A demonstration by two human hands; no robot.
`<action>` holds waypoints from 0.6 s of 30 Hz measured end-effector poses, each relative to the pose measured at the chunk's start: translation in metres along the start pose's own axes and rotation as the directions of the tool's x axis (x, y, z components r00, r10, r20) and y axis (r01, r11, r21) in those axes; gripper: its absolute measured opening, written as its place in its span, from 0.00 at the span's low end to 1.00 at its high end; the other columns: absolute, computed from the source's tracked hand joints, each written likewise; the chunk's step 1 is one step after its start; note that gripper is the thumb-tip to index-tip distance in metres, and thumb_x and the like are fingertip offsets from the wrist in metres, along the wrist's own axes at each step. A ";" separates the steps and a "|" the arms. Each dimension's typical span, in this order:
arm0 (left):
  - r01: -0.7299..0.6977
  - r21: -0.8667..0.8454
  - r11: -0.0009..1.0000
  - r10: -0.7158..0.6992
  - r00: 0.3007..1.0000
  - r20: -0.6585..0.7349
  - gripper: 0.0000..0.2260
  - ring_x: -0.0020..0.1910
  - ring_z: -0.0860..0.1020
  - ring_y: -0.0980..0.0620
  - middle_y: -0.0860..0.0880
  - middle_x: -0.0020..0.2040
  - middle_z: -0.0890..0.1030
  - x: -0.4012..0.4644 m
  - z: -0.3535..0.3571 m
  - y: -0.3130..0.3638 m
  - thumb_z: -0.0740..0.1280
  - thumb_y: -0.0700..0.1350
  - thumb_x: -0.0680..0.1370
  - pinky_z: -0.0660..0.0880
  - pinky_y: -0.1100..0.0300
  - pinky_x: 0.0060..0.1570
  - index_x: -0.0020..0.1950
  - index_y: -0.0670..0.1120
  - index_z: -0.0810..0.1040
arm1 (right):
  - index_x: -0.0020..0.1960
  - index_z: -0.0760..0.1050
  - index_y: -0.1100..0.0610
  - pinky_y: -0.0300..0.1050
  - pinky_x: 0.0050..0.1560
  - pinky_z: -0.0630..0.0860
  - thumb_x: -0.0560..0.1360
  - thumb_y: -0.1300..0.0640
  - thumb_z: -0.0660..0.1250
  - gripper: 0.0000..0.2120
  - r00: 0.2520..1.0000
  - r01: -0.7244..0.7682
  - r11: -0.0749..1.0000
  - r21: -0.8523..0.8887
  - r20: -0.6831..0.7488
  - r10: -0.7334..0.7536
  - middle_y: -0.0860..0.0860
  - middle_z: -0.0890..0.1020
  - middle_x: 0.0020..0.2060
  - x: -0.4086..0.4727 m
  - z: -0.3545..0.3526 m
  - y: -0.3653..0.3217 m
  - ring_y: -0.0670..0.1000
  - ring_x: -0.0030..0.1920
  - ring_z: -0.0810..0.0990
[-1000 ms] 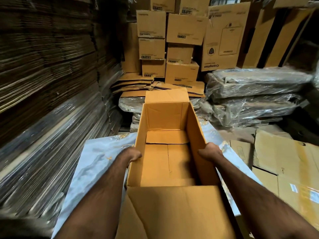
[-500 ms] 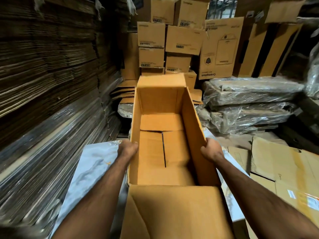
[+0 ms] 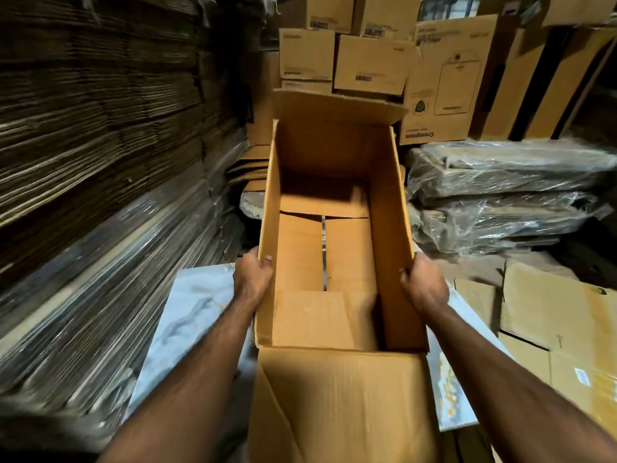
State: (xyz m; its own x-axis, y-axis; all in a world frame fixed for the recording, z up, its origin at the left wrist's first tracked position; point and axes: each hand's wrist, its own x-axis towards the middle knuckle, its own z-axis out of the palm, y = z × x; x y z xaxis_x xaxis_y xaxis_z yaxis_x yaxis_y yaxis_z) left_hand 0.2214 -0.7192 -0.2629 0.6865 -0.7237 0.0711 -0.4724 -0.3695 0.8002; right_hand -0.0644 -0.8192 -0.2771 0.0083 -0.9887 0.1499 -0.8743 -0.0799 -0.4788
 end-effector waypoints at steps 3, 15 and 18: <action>-0.011 -0.016 1.000 0.011 1.000 0.005 0.15 0.58 0.79 0.40 0.43 0.59 0.82 -0.009 0.005 0.000 0.63 0.46 0.82 0.75 0.48 0.59 0.68 0.46 0.75 | 0.77 0.53 0.60 0.66 0.68 0.63 0.77 0.64 0.58 0.30 0.994 0.022 0.967 -0.255 -0.094 -0.047 0.66 0.60 0.74 -0.012 0.017 0.001 0.67 0.72 0.63; -0.001 -0.337 0.941 0.025 0.997 0.066 0.10 0.50 0.82 0.51 0.52 0.50 0.85 -0.035 0.002 0.030 0.66 0.44 0.79 0.79 0.50 0.56 0.59 0.50 0.82 | 0.80 0.36 0.50 0.68 0.76 0.45 0.78 0.37 0.61 0.44 0.586 0.479 0.820 -0.312 0.809 -0.035 0.56 0.32 0.78 -0.051 0.086 -0.041 0.61 0.78 0.35; 0.017 -0.445 0.895 0.030 0.995 0.099 0.07 0.44 0.83 0.55 0.56 0.44 0.85 -0.045 -0.006 0.036 0.66 0.42 0.79 0.80 0.54 0.50 0.50 0.53 0.82 | 0.79 0.34 0.47 0.68 0.74 0.53 0.75 0.33 0.59 0.46 0.593 0.448 0.817 -0.364 0.804 0.034 0.55 0.33 0.78 -0.043 0.083 -0.038 0.61 0.79 0.39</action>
State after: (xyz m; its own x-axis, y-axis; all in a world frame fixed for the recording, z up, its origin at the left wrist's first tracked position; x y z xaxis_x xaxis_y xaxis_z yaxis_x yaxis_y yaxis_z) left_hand 0.1773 -0.6965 -0.2338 0.6137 -0.7888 0.0356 -0.1646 -0.0837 0.9828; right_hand 0.0091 -0.7838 -0.3373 0.3659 -0.6915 -0.6228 -0.8871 -0.4614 -0.0089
